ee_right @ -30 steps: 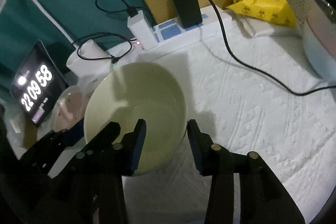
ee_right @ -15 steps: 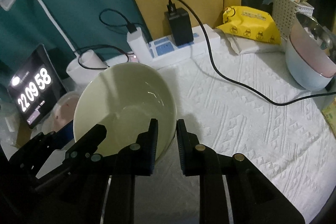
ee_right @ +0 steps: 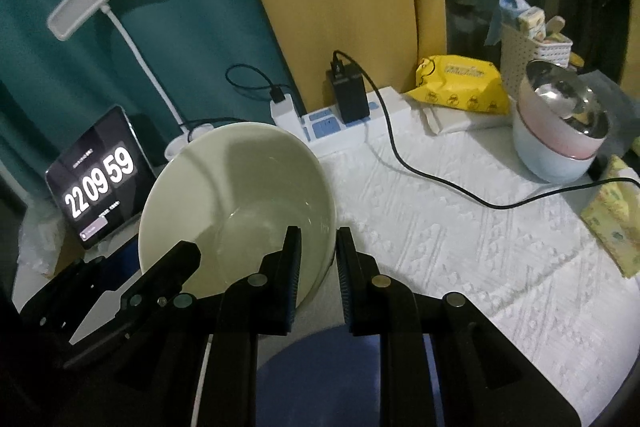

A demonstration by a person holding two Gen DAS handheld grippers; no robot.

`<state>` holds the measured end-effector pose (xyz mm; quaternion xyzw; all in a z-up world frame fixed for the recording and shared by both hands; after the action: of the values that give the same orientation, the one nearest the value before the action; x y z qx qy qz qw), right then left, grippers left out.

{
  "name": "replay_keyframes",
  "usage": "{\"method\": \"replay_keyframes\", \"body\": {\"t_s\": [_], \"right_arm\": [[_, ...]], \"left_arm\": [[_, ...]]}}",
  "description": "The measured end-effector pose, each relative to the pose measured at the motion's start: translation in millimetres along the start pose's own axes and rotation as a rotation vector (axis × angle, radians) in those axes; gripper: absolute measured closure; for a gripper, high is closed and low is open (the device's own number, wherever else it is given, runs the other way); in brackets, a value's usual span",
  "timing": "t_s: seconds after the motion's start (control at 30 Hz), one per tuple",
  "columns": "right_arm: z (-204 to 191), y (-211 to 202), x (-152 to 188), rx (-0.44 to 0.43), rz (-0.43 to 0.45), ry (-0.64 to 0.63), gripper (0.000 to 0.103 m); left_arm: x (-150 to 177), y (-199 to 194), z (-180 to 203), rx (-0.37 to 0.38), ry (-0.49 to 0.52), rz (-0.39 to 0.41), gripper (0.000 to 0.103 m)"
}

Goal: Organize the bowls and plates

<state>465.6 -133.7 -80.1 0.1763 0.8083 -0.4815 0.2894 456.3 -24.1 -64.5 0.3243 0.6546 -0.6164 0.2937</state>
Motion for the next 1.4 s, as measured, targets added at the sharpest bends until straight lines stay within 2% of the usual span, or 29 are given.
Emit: {"method": "replay_keyframes", "body": {"t_s": [0.33, 0.77, 1.03, 1.4], "right_arm": [[-6, -49, 16, 0.010, 0.046, -0.004, 0.084], [-1, -98, 53, 0.005, 0.076, 0.016, 0.084], [15, -110, 78, 0.006, 0.065, 0.045, 0.084], [54, -97, 108, 0.023, 0.000, 0.098, 0.084]], "left_arm": [[11, -48, 14, 0.016, 0.008, 0.043, 0.067], [40, -95, 35, 0.027, 0.029, 0.054, 0.067], [61, -101, 56, 0.041, 0.051, 0.025, 0.067], [89, -76, 85, 0.044, 0.083, -0.062, 0.067]]}}
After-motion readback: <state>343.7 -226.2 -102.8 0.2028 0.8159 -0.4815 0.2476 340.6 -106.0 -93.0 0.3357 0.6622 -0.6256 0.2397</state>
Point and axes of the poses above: each gripper's, at about its wrist camera, not at the fingertips, and y roughly the way its jaws point, z to its right, x to its underside, the point moved 5 cm from there along y, roughly the way its jaws point, and after that the axes turned 11 degrees about -x, right-handed, at the moved point
